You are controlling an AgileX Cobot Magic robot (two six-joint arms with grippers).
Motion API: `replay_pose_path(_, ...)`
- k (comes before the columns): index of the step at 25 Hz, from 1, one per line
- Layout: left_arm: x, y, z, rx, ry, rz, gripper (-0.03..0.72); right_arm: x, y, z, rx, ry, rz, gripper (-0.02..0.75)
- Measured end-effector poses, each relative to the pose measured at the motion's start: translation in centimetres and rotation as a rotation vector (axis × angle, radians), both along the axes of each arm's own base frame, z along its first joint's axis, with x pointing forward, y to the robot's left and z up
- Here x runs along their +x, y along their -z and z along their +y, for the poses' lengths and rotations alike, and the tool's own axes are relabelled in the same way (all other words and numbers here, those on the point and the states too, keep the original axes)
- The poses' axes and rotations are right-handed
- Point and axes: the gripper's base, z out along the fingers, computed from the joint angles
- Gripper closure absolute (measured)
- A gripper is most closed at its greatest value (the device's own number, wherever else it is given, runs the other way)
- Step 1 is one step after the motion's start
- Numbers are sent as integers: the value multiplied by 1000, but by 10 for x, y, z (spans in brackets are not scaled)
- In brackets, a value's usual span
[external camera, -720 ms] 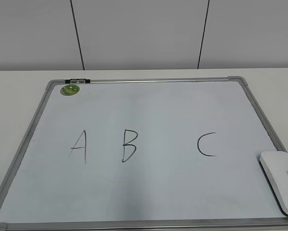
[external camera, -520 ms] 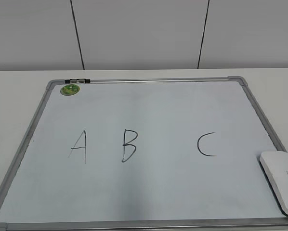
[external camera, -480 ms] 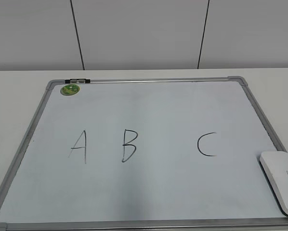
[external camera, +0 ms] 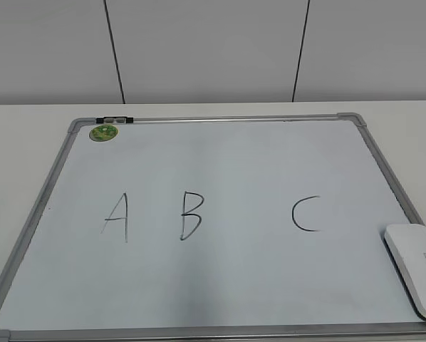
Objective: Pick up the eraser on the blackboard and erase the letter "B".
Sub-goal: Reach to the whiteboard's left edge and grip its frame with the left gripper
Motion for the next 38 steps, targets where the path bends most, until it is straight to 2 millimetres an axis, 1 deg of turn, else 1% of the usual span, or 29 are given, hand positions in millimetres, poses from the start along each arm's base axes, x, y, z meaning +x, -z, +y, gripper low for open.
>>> replay_pose_path(3, 3, -8, 0, 0, 0, 8, 83, 0, 0, 0, 0, 0, 0, 151)
replay_pose_path(5, 13, -14, 0, 1, 0, 49, 85, 0, 0, 0, 0, 0, 0, 151)
replay_pose_path(7, 27, -19, -1, -1, 2, 108, 89, 0, 0, 0, 0, 0, 0, 151)
replay_pose_path(9, 46, -19, -3, -18, 10, 179, 95, 0, 0, 0, 0, 0, 0, 151)
replay_pose_path(14, 96, -17, -8, -79, 20, 251, 123, 0, 0, 0, 0, 0, 0, 152)
replay_pose_path(20, 155, -2, -10, -90, 6, 410, 167, 0, 0, 0, 0, 0, 0, 151)
replay_pose_path(29, 250, 16, -12, -70, 16, 578, 173, 0, 0, 0, 0, 0, 0, 151)
replay_pose_path(33, 289, 33, -14, -72, 17, 681, 184, 0, 0, 0, 0, 0, 0, 151)
replay_pose_path(35, 307, 44, -14, -73, 17, 728, 209, 0, 0, 0, 0, 0, 0, 151)
replay_pose_path(38, 329, 61, -15, -77, 17, 782, 265, 0, 0, 0, 0, 0, 0, 151)
